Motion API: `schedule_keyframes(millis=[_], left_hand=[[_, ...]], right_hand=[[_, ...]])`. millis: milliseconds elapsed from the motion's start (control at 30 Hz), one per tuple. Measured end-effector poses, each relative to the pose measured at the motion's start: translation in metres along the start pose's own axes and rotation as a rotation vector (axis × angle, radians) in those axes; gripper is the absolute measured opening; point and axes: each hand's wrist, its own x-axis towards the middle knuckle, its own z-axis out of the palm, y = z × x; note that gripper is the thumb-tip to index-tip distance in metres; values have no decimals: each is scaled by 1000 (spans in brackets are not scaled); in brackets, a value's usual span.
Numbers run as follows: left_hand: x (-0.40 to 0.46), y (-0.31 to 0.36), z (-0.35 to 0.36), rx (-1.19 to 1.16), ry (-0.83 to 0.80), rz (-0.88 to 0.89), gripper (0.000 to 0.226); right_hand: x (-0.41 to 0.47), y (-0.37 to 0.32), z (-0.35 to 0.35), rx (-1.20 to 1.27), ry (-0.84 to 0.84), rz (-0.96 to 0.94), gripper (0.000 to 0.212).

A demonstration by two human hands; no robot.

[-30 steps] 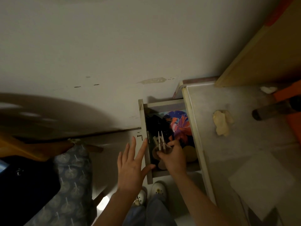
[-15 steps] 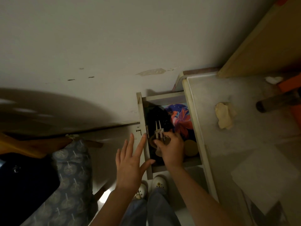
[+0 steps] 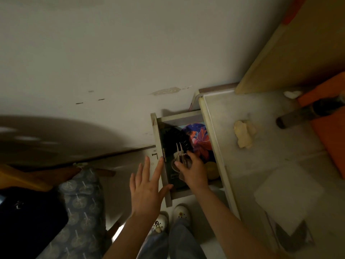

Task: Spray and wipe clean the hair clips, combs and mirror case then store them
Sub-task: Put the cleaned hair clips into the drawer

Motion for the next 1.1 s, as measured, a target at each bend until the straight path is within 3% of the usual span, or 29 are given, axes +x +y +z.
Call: schedule_keyframes(millis=[167,500,700,1100], left_hand=[[0,1,-9,56,-11,9,78],[1,21,-76,118,68,75,61],[-4,50,-139,177,121,171,58],[-58,136,-205,258,197,524,57]], right_hand=[[-6,-8,-7,-109,-11,-28,61],[-51,-60,-46,-523,77,-256,56],[-84,-107,-91,-582,228,-321,51],[-186,-129,-184,-598,573,-195,54]])
